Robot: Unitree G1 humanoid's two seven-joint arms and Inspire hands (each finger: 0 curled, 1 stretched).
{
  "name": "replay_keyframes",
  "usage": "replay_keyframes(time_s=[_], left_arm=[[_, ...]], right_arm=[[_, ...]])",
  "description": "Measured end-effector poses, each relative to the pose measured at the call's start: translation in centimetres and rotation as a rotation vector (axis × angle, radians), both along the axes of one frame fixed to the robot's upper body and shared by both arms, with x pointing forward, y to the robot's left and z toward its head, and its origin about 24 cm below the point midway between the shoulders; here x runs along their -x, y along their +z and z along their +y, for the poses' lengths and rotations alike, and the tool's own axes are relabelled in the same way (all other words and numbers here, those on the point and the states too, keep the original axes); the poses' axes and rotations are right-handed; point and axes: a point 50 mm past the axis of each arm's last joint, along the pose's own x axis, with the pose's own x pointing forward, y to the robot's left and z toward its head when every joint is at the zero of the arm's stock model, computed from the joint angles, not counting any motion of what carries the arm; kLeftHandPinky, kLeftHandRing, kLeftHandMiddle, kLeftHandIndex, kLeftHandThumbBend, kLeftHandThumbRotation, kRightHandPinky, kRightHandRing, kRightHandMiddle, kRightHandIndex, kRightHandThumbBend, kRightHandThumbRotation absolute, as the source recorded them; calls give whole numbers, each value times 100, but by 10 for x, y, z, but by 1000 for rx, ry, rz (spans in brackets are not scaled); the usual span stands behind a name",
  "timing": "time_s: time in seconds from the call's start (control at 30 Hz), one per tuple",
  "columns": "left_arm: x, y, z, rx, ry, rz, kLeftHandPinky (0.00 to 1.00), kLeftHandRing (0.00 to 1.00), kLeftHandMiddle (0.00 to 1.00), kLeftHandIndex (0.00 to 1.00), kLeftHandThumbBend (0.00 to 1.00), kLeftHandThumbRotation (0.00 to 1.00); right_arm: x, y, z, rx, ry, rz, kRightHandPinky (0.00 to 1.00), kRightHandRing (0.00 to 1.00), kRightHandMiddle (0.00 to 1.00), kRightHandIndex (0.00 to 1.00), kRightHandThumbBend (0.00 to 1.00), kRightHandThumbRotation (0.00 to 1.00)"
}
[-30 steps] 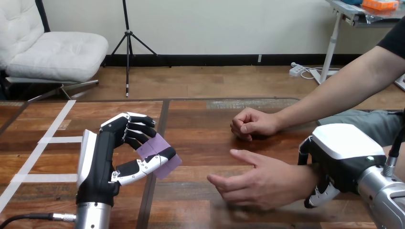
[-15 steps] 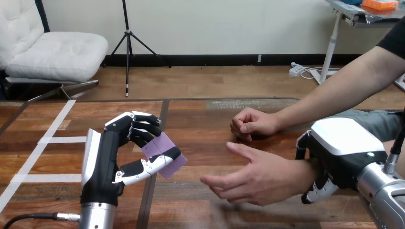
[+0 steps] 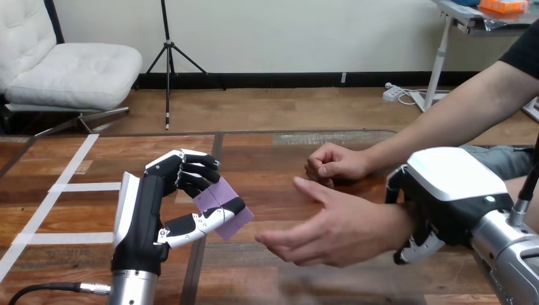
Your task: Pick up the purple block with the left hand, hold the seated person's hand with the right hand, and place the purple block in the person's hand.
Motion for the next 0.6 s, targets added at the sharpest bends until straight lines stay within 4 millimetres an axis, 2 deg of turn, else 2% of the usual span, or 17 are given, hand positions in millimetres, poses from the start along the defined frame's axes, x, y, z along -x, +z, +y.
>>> replay_keyframes(time_s=[0.6], left_arm=[[-1,4,-7,3,-42,-16,41,46,52,54,70,8]], right_arm=[[-5,11,9,4,67,-49,31,38,46,50,83,0]])
